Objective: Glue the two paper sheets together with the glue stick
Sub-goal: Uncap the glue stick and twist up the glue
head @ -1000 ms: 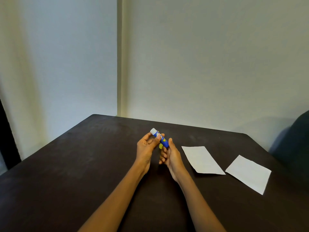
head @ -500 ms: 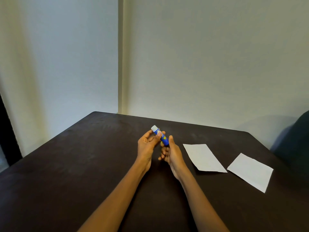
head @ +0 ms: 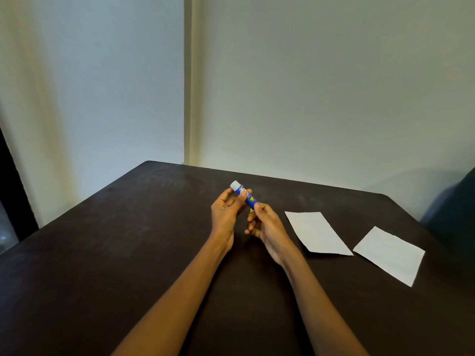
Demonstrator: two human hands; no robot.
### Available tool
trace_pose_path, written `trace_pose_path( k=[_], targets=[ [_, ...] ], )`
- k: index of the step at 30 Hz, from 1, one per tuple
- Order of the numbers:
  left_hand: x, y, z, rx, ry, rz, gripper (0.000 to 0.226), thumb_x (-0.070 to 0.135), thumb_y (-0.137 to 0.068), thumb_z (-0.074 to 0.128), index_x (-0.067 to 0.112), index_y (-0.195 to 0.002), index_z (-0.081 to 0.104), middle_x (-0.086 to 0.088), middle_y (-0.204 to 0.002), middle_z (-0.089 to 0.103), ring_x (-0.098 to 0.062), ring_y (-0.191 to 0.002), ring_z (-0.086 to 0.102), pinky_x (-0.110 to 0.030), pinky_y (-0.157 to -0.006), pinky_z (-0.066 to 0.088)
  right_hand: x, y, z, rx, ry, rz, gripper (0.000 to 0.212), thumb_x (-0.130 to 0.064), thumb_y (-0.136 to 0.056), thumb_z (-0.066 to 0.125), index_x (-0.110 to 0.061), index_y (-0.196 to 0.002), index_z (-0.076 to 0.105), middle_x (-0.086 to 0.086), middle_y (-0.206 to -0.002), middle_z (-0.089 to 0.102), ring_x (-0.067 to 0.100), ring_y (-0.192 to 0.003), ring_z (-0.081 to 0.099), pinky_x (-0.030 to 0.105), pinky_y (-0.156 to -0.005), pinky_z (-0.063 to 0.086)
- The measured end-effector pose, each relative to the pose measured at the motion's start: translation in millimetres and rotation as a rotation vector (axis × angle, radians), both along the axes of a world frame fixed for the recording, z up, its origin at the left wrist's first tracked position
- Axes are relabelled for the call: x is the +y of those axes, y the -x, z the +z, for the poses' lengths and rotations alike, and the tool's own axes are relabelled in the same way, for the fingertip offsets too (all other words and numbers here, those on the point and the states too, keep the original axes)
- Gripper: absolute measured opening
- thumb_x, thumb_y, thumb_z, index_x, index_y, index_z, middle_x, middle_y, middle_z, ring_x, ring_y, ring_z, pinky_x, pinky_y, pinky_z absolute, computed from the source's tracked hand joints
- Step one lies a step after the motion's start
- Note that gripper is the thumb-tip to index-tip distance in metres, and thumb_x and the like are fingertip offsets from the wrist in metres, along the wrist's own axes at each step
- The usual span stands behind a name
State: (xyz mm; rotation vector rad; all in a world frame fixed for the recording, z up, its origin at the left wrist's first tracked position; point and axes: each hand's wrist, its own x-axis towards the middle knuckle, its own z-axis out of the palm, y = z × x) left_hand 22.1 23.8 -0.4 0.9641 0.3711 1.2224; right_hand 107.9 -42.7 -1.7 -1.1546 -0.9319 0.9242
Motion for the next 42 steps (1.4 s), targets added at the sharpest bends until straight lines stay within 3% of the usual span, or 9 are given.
trace_pose_path(
  k=[7, 12, 18, 21, 24, 31, 34, 36, 42],
  targets=[
    [-4, -2, 1, 0.011, -0.033, -0.064, 0.029, 0.011, -0.083, 0.066, 0.009, -0.112, 0.062, -0.006, -0.094, 0.075, -0.015, -0.091, 0.07, -0.02, -0.074, 0.055, -2, 3, 8, 0.082, 0.089, -0.028, 0.047, -0.048, -0.098, 0.028, -0.011, -0.076, 0.048, 0.001, -0.053, 0.038, 0.011, -0.044, 0.039, 0.022, -0.044, 0.043],
    [0, -1, 0, 0.019, -0.004, -0.021, 0.039, 0.009, -0.083, 0.065, 0.002, -0.121, 0.057, -0.007, -0.097, 0.074, -0.017, -0.092, 0.069, -0.021, -0.076, 0.055, -4, 3, 6, 0.02, 0.017, -0.02, 0.021, -0.032, -0.101, 0.035, -0.015, -0.098, 0.047, 0.003, -0.071, 0.049, 0.01, -0.054, 0.048, 0.023, -0.051, 0.046],
    [-5, -5, 1, 0.023, -0.053, -0.079, 0.044, 0.02, -0.074, 0.07, 0.006, -0.115, 0.061, -0.007, -0.097, 0.075, -0.017, -0.093, 0.07, -0.021, -0.077, 0.055, -4, 5, 14, 0.094, 0.109, -0.069, 0.053, -0.05, -0.098, 0.026, -0.012, -0.066, 0.043, 0.003, -0.052, 0.032, 0.011, -0.041, 0.036, 0.023, -0.041, 0.039],
    [-3, -3, 0, 0.031, -0.039, -0.055, 0.035, 0.012, -0.081, 0.067, 0.005, -0.115, 0.06, -0.006, -0.097, 0.075, -0.016, -0.092, 0.07, -0.021, -0.076, 0.055, -6, 6, 13, 0.086, 0.066, -0.037, 0.045, -0.046, -0.098, 0.03, -0.01, -0.086, 0.054, 0.004, -0.06, 0.042, 0.012, -0.05, 0.042, 0.023, -0.047, 0.044],
    [-1, -1, 0, 0.047, -0.036, -0.022, 0.03, 0.01, -0.084, 0.065, 0.006, -0.114, 0.062, -0.005, -0.095, 0.075, -0.015, -0.091, 0.07, -0.021, -0.077, 0.055, -8, 5, 8, 0.013, 0.01, 0.023, 0.028, -0.034, -0.1, 0.034, -0.011, -0.101, 0.048, 0.004, -0.07, 0.047, 0.011, -0.056, 0.047, 0.023, -0.052, 0.046],
    [-3, -1, 2, 0.023, -0.04, -0.058, 0.036, 0.023, -0.075, 0.069, 0.012, -0.109, 0.064, -0.005, -0.096, 0.075, -0.017, -0.096, 0.069, -0.021, -0.076, 0.055, -1, 3, 6, 0.027, 0.081, -0.058, 0.052, -0.056, -0.094, 0.034, -0.015, -0.063, 0.044, -0.001, -0.048, 0.037, 0.011, -0.043, 0.039, 0.023, -0.044, 0.043],
    [-2, 0, -1, 0.021, -0.011, -0.018, 0.032, 0.015, -0.083, 0.066, 0.007, -0.114, 0.062, -0.005, -0.096, 0.075, -0.017, -0.095, 0.069, -0.021, -0.077, 0.056, -2, 2, 2, -0.045, 0.037, -0.048, 0.03, -0.043, -0.097, 0.039, -0.016, -0.093, 0.052, -0.001, -0.063, 0.05, 0.008, -0.051, 0.048, 0.024, -0.051, 0.047],
    [-2, 1, 0, 0.015, 0.006, -0.006, 0.032, 0.01, -0.085, 0.064, 0.005, -0.116, 0.06, -0.005, -0.095, 0.075, -0.016, -0.092, 0.07, -0.021, -0.076, 0.056, -3, 1, 2, -0.078, 0.03, -0.029, 0.019, -0.034, -0.1, 0.038, -0.017, -0.096, 0.048, 0.001, -0.071, 0.049, 0.009, -0.053, 0.048, 0.025, -0.053, 0.047],
    [-6, -3, 0, 0.04, -0.024, -0.04, 0.037, 0.016, -0.081, 0.067, 0.003, -0.114, 0.06, -0.006, -0.094, 0.075, -0.016, -0.086, 0.07, -0.022, -0.075, 0.055, -3, 4, 11, 0.075, 0.124, -0.032, 0.048, -0.045, -0.099, 0.028, -0.01, -0.07, 0.045, 0.001, -0.048, 0.033, 0.011, -0.039, 0.035, 0.023, -0.04, 0.04]
  ],
)
